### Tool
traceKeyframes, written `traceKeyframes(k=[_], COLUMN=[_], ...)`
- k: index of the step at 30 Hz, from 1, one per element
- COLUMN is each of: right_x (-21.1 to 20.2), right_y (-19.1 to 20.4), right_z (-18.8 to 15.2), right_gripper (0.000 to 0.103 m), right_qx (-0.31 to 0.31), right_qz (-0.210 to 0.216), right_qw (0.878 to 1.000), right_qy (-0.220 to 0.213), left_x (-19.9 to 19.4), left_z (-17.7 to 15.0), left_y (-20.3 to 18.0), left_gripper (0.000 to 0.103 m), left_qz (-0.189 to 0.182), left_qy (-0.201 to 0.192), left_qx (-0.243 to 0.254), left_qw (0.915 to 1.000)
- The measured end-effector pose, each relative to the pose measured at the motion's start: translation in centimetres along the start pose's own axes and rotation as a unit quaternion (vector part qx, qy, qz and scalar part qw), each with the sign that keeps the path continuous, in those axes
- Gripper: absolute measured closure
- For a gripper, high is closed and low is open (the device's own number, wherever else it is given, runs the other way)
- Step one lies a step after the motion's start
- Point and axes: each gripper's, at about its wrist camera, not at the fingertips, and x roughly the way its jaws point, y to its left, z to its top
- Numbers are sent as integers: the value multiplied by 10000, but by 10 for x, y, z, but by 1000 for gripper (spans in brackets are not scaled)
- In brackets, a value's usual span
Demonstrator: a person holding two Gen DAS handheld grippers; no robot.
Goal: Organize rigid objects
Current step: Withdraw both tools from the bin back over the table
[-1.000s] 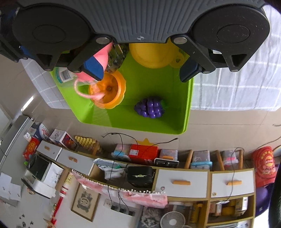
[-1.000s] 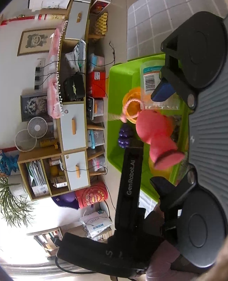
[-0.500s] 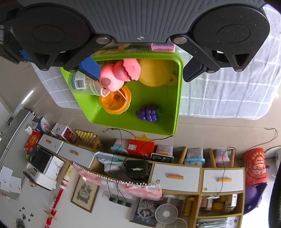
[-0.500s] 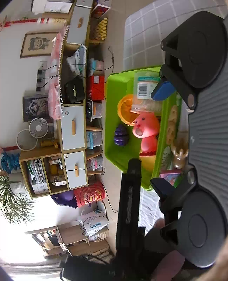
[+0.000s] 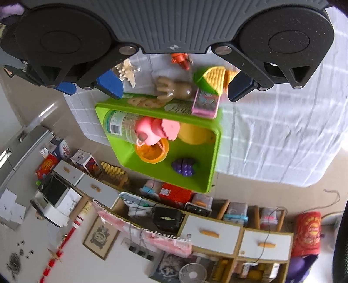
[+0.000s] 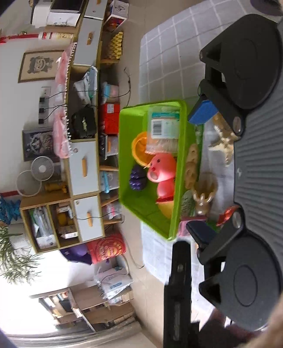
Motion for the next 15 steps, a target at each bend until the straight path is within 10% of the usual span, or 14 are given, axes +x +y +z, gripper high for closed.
traceKeyframes(k=[15], right_x=[-20], right_y=[-26], right_z=[-14], right_gripper=[25], right_qx=[-258], right_qz=[-349], right_qw=[9990], right_qy=[-87], left_x=[-10], left_z=[-20], left_y=[20], left_gripper=[2], left_qz=[312], left_qy=[-129], left_qx=[278], left_qw=[9990])
